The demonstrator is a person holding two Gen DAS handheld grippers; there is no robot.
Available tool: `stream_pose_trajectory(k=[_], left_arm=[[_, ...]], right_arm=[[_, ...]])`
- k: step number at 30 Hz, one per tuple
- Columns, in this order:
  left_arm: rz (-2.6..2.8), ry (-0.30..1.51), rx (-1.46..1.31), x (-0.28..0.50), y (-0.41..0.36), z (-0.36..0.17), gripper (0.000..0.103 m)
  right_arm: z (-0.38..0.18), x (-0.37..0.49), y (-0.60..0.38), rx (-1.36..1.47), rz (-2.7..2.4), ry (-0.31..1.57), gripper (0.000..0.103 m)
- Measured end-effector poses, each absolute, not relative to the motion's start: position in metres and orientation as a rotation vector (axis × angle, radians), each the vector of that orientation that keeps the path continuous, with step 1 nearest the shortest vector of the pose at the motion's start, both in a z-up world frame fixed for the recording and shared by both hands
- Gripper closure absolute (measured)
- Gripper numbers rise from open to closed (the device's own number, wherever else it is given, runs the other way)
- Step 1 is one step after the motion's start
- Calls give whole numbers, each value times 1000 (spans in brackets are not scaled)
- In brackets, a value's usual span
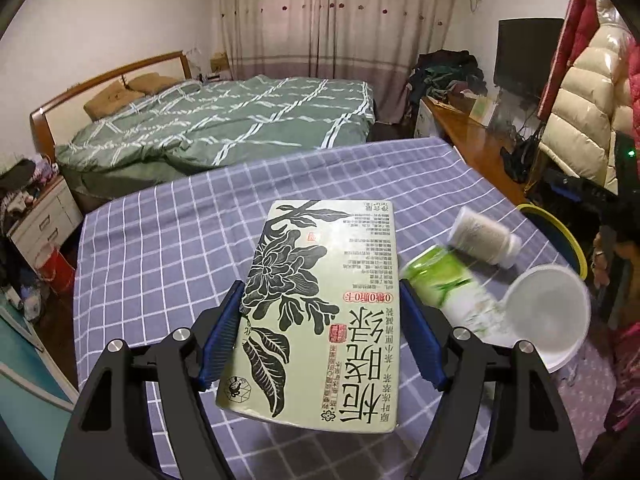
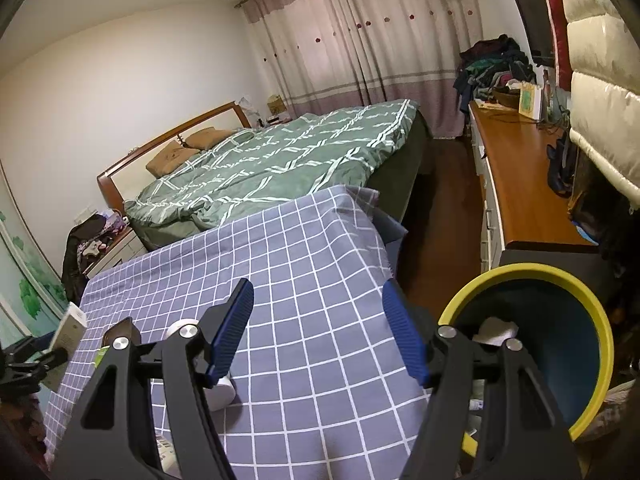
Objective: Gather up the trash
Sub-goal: 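Grasp the green-and-white printed box with the left gripper and lift it, then carry the printed box over the yellow bin and release it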
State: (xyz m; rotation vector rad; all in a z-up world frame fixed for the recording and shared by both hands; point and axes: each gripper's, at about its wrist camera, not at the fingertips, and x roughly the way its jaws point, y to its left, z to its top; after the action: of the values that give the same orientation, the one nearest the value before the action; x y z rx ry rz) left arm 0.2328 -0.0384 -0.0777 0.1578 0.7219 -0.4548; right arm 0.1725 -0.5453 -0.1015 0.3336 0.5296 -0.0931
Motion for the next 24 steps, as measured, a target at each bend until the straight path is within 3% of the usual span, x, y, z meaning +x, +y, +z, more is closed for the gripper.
stream_pose_trajectory(k=[11,24], left_arm=[[-540,704,189,215,-120,-29,29],[-807,777,287,207,-302,-13,29]], right_arm=[[-71,119,-585,301,-153,461,39],[-81,17,-655,297,-319,449,39]])
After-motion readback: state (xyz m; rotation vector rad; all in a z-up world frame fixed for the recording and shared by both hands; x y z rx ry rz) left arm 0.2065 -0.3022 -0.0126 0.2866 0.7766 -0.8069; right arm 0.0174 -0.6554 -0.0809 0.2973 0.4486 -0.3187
